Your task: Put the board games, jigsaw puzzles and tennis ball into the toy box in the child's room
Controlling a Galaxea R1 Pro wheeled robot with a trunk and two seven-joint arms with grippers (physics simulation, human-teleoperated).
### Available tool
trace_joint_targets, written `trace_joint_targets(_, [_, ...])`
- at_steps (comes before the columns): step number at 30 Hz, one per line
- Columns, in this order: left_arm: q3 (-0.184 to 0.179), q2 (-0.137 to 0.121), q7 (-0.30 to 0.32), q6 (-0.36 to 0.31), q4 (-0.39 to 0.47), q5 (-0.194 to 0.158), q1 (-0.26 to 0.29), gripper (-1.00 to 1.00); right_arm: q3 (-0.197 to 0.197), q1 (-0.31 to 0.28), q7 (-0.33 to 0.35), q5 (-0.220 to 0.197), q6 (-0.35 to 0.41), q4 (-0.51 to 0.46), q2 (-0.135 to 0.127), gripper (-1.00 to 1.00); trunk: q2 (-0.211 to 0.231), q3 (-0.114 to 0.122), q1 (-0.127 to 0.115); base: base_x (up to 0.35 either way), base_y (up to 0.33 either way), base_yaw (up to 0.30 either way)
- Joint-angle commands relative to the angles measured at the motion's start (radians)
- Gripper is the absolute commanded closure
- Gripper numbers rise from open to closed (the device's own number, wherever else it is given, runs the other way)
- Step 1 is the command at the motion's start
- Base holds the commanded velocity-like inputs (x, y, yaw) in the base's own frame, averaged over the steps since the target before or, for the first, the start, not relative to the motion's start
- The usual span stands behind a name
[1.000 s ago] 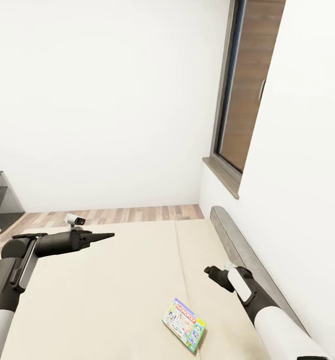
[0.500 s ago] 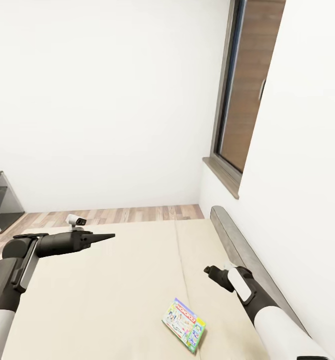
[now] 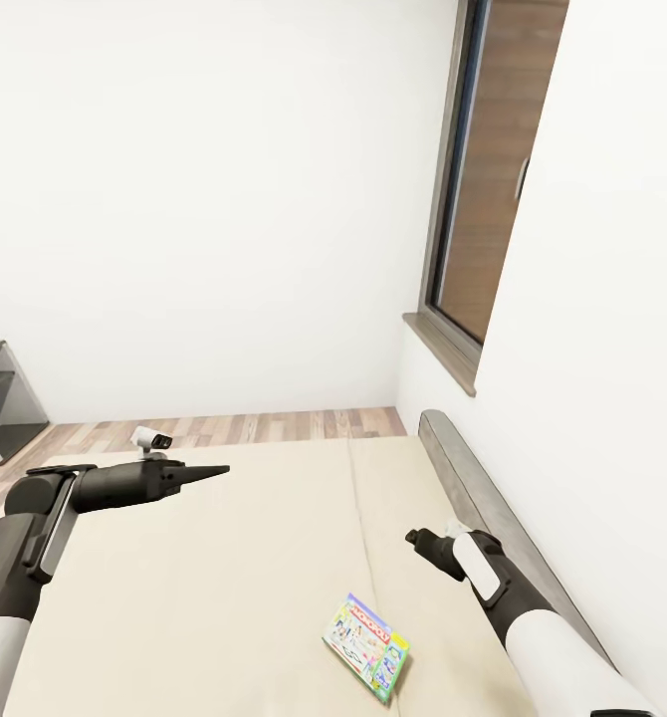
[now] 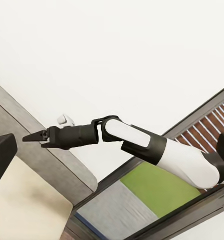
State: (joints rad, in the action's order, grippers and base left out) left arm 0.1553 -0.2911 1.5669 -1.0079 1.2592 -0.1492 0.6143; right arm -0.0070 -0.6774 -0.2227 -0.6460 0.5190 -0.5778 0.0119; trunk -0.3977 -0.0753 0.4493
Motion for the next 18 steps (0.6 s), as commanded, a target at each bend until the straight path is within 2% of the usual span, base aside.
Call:
trace_joint_targets(1, [0.000, 0.000, 0.004, -0.011, 0.000, 0.000, 0.001, -1.00, -0.001, -0.001, -0.009, -0.011, 0.003, -0.002, 0.000, -1.00, -0.002, -0.002, 0.001, 0.000, 0.000, 0.000])
trace_joint_targets(6, [-0.001, 0.000, 0.004, -0.011, 0.000, 0.004, 0.001, -1.00, 0.000, -0.001, -0.009, -0.011, 0.003, -0.002, 0.000, -1.00, -0.002, -0.002, 0.001, 0.000, 0.000, 0.029])
trace_joint_targets(12, [0.000, 0.001, 0.004, -0.011, 0.000, 0.007, 0.001, -1.00, 0.001, -0.001, -0.009, -0.011, 0.003, -0.002, 0.000, -1.00, -0.002, -0.002, 0.001, 0.000, 0.000, 0.188])
trace_joint_targets(18, [0.000, 0.001, 0.004, -0.011, 0.000, 0.008, 0.001, -1.00, 0.001, -0.001, -0.009, -0.011, 0.003, -0.002, -0.001, -1.00, -0.002, -0.002, 0.001, 0.000, 0.000, 0.071])
